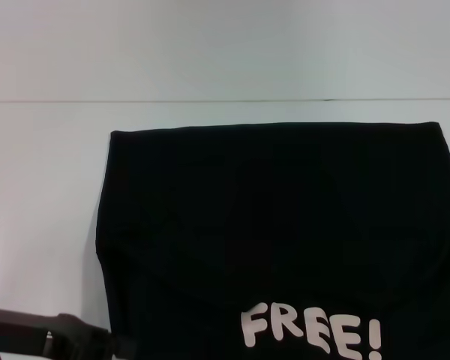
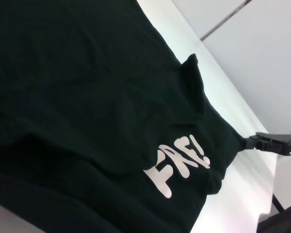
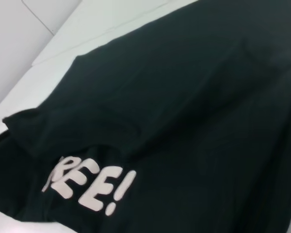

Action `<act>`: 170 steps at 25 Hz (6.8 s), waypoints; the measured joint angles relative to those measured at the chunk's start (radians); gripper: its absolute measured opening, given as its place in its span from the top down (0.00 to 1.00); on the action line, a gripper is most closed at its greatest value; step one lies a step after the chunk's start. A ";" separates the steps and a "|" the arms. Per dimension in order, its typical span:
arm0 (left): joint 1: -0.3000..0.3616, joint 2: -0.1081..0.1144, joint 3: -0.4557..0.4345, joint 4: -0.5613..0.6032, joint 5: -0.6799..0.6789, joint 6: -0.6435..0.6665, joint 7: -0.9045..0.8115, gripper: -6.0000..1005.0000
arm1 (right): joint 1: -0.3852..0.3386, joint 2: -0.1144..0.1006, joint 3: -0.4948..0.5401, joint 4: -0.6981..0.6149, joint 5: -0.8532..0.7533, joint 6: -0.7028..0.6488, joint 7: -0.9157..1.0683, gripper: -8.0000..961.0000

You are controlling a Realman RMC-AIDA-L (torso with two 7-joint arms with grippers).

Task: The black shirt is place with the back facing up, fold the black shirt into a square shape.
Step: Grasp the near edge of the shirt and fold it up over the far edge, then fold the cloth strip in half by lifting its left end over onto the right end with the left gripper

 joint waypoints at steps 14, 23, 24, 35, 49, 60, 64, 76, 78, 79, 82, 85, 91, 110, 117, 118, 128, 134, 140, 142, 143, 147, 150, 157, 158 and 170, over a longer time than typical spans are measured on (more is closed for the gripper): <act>-0.106 0.046 -0.099 -0.041 -0.080 -0.073 0.009 0.99 | 0.148 -0.031 0.134 -0.017 -0.001 -0.054 0.017 0.98; -0.236 0.083 -0.100 -0.140 -0.119 -0.295 -0.020 0.99 | 0.312 -0.045 0.127 -0.013 -0.001 0.065 0.080 0.98; -0.249 0.086 -0.098 -0.149 -0.120 -0.325 -0.024 0.99 | 0.327 -0.048 0.125 -0.010 -0.001 0.079 0.084 0.98; -0.323 0.091 -0.072 -0.201 -0.117 -0.563 -0.040 0.99 | 0.480 -0.054 0.051 0.033 -0.001 0.274 0.140 0.98; -0.361 0.095 -0.012 -0.213 -0.116 -0.788 -0.066 0.99 | 0.595 -0.066 -0.073 0.088 0.002 0.569 0.219 0.96; -0.393 0.092 0.011 -0.237 -0.117 -0.924 -0.068 0.99 | 0.660 -0.077 -0.121 0.118 0.001 0.691 0.248 0.95; -0.402 0.092 0.011 -0.240 -0.117 -0.965 -0.068 0.99 | 0.678 -0.083 -0.149 0.118 0.002 0.729 0.264 0.94; -0.417 0.090 0.011 -0.280 -0.118 -1.056 -0.056 0.99 | 0.713 -0.089 -0.178 0.183 0.002 0.828 0.258 0.93; -0.420 0.090 0.011 -0.291 -0.118 -1.064 -0.054 0.99 | 0.716 -0.084 -0.185 0.187 0.003 0.840 0.259 0.93; -0.423 0.089 0.011 -0.298 -0.118 -1.073 -0.053 0.99 | 0.717 -0.081 -0.188 0.188 0.003 0.850 0.261 0.93; -0.426 0.073 0.012 -0.303 -0.118 -1.103 -0.052 0.99 | 0.723 -0.075 -0.192 0.193 0.004 0.874 0.265 0.92; -0.429 0.065 0.012 -0.303 -0.118 -1.125 -0.052 0.93 | 0.729 -0.073 -0.198 0.204 0.004 0.890 0.266 0.92; -0.438 0.044 0.013 -0.303 -0.119 -1.228 -0.061 0.77 | 0.729 -0.061 -0.213 0.189 0.004 0.897 0.257 0.91; -0.236 0.057 -0.009 -0.079 -0.145 -0.399 -0.416 0.26 | 0.594 -0.075 -0.199 0.130 0.168 0.311 0.315 0.20; -0.208 0.061 -0.013 -0.097 -0.112 -0.305 -0.566 0.20 | 0.575 -0.075 -0.207 0.130 0.167 0.287 0.315 0.19; -0.209 0.061 -0.013 -0.103 -0.106 -0.308 -0.577 0.20 | 0.574 -0.075 -0.209 0.130 0.166 0.286 0.315 0.19; -0.228 0.067 -0.006 -0.145 -0.022 -0.364 -0.664 0.20 | 0.572 -0.077 -0.213 0.129 0.160 0.319 0.309 0.18; -0.220 0.071 -0.010 -0.113 -0.007 -0.392 -0.634 0.20 | 0.560 -0.092 -0.213 0.129 0.154 0.346 0.315 0.18; -0.201 0.074 -0.015 -0.034 0.029 -0.446 -0.558 0.20 | 0.552 -0.100 -0.207 0.129 0.154 0.357 0.317 0.18; -0.195 0.074 -0.015 -0.026 0.034 -0.484 -0.535 0.20 | 0.550 -0.102 -0.207 0.129 0.154 0.360 0.319 0.19; -0.194 0.074 -0.015 -0.026 0.035 -0.504 -0.522 0.20 | 0.549 -0.103 -0.208 0.129 0.154 0.360 0.321 0.19; -0.193 0.069 0.009 -0.047 0.045 -0.579 -0.487 0.20 | 0.545 -0.104 -0.210 0.129 0.154 0.361 0.333 0.19; -0.194 0.064 0.045 -0.071 0.058 -0.628 -0.477 0.20 | 0.539 -0.104 -0.211 0.129 0.154 0.361 0.342 0.19; -0.199 0.056 0.073 -0.082 0.056 -0.636 -0.448 0.20 | 0.534 -0.104 -0.206 0.129 0.154 0.362 0.350 0.19; -0.199 0.056 0.073 -0.082 0.056 -0.636 -0.448 0.20 | 0.534 -0.104 -0.206 0.129 0.154 0.361 0.350 0.19; -0.202 0.056 0.076 -0.095 0.054 -0.654 -0.425 0.24 | 0.524 -0.103 -0.212 0.129 0.154 0.361 0.351 0.19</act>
